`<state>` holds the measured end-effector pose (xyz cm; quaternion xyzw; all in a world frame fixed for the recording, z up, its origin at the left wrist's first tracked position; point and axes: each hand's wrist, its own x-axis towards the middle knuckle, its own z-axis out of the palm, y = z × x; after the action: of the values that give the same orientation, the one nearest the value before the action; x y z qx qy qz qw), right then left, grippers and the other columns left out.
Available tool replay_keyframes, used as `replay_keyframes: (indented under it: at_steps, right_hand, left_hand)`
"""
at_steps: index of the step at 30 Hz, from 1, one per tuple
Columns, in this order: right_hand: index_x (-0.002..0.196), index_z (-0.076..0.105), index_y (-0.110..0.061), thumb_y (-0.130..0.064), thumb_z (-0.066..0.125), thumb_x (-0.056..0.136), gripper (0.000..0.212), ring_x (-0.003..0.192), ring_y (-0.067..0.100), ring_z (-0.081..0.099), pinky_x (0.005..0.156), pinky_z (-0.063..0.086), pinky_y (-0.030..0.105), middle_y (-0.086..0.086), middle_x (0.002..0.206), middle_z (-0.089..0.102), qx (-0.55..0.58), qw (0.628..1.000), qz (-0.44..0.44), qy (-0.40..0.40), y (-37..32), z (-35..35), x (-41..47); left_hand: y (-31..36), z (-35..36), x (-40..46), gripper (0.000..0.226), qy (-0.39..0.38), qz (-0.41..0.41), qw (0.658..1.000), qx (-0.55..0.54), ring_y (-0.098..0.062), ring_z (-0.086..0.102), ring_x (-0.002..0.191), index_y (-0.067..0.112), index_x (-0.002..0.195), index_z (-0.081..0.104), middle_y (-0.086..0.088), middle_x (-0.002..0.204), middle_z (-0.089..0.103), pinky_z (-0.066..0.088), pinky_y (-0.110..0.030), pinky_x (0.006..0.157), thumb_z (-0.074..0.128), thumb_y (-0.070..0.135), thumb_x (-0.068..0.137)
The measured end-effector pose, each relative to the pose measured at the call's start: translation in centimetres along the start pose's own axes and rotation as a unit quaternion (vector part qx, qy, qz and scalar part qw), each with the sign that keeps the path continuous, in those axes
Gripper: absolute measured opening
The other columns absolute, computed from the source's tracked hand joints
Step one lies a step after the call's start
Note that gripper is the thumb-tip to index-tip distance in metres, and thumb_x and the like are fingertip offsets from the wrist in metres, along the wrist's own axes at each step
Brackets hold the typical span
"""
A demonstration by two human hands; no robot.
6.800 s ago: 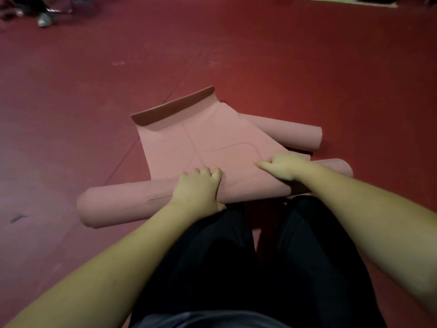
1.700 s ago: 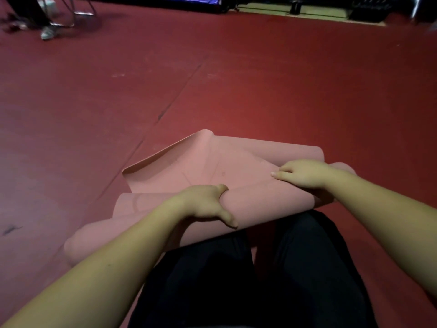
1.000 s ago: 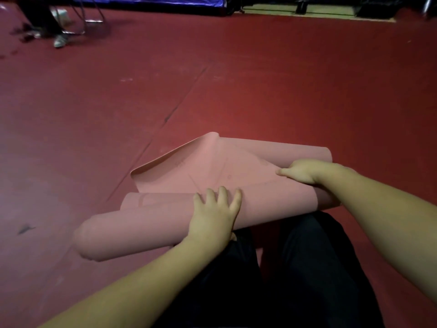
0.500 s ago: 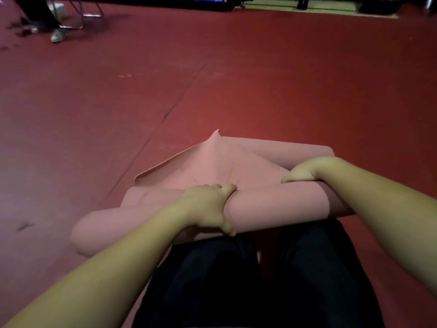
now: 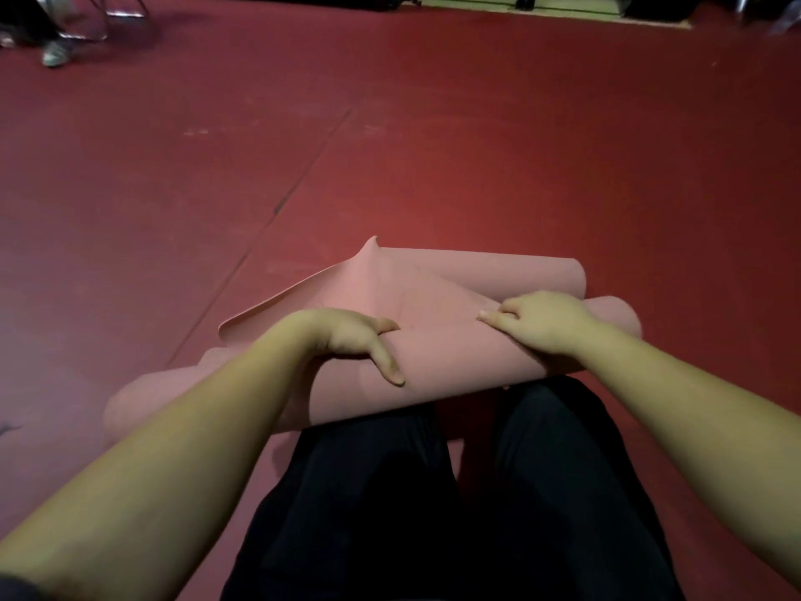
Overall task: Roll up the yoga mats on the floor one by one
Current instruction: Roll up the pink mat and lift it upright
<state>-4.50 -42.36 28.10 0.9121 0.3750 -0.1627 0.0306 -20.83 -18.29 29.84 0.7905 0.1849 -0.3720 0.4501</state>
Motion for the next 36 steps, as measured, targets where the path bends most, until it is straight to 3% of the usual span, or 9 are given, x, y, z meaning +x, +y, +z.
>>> replay_keyframes:
  at_steps: [6,10,12,14,22,27,30,33,36]
  right_hand:
    - [0.116,0.069,-0.026,-0.075,0.019,0.092,0.074,0.110,0.028,0.059,0.087,0.045,0.039,0.005,0.122,0.066,0.027,0.998,0.030,-0.047,-0.5,-0.3,1.3]
    - [0.124,0.067,-0.019,-0.076,0.022,0.091,0.080,0.114,0.030,0.058,0.098,0.045,0.043,0.009,0.129,0.063,0.050,0.994,0.049,-0.090,-0.6,-0.7,2.2]
    - [0.127,0.065,-0.015,-0.075,0.026,0.092,0.080,0.116,0.031,0.057,0.099,0.043,0.041,0.011,0.133,0.061,0.058,0.992,0.059,-0.100,-0.7,-0.9,2.5]
    - [0.127,0.064,-0.012,-0.074,0.028,0.092,0.080,0.117,0.032,0.057,0.099,0.042,0.040,0.012,0.134,0.060,0.069,0.990,0.064,-0.100,-0.8,-0.9,2.8]
    - [0.144,0.048,-0.010,-0.063,0.031,0.098,0.072,0.136,0.030,0.041,0.107,0.029,0.037,0.013,0.153,0.040,0.097,0.980,0.071,-0.158,-1.7,-3.4,2.6]
    - [0.134,0.057,-0.021,-0.054,0.041,0.097,0.052,0.116,0.021,0.051,0.094,0.034,0.032,0.002,0.142,0.052,0.118,0.959,0.053,-0.250,-2.7,-4.9,2.9]
    - [0.141,0.051,-0.017,-0.054,0.042,0.098,0.057,0.131,0.023,0.045,0.100,0.032,0.033,0.005,0.149,0.045,0.087,0.958,0.060,-0.268,-2.9,-4.1,3.4]
    - [0.135,0.058,-0.015,-0.058,0.038,0.099,0.059,0.130,0.026,0.047,0.100,0.033,0.034,0.008,0.146,0.050,0.058,0.979,0.021,-0.192,-3.3,-3.3,3.4]
    - [0.105,0.064,-0.019,-0.058,0.036,0.100,0.049,0.107,0.027,0.057,0.082,0.038,0.032,0.008,0.123,0.065,0.061,0.995,-0.031,-0.066,-2.7,-2.7,3.4]
  left_hand:
    - [-0.5,0.3,0.0,0.076,0.132,0.075,0.982,0.110,-0.012,0.052,0.112,0.031,0.130,0.056,0.011,0.123,0.056,0.042,-0.030,0.096,0.080,0.049,0.060]
    - [-1.8,3.8,-0.7,0.091,0.319,0.119,0.853,0.396,-0.022,0.045,0.119,0.030,0.142,0.040,0.004,0.129,0.047,0.043,-0.040,0.094,0.040,0.076,0.063]
    - [-2.4,6.4,-0.5,0.110,0.352,0.077,0.796,0.487,-0.031,0.048,0.117,0.024,0.148,0.031,-0.004,0.134,0.046,0.043,-0.046,0.094,0.045,0.085,0.058]
    - [-2.3,7.5,-0.1,0.118,0.362,0.037,0.782,0.506,-0.034,0.050,0.113,0.021,0.150,0.022,-0.008,0.135,0.046,0.042,-0.048,0.092,0.061,0.083,0.058]
    - [-0.1,3.9,-2.0,0.102,0.311,0.079,0.828,0.460,-0.030,0.056,0.109,0.027,0.142,0.028,-0.005,0.123,0.055,0.040,-0.037,0.070,0.067,0.078,0.063]
    - [-0.3,2.9,-4.0,0.092,0.238,0.078,0.901,0.355,-0.024,0.061,0.096,0.033,0.129,0.039,0.003,0.111,0.063,0.047,-0.036,0.075,0.072,0.077,0.056]
    - [-1.1,3.1,-3.6,0.099,0.189,0.065,0.926,0.320,-0.024,0.059,0.105,0.032,0.138,0.036,0.003,0.120,0.063,0.044,-0.034,0.081,0.075,0.075,0.058]
    - [-1.5,2.2,-2.7,0.100,0.138,0.045,0.960,0.241,-0.021,0.054,0.109,0.034,0.143,0.035,0.005,0.124,0.060,0.038,-0.030,0.083,0.080,0.066,0.061]
    - [-1.6,0.5,-1.8,0.090,0.087,0.034,0.988,0.125,-0.017,0.055,0.113,0.035,0.139,0.044,0.010,0.123,0.060,0.042,-0.031,0.091,0.085,0.055,0.062]
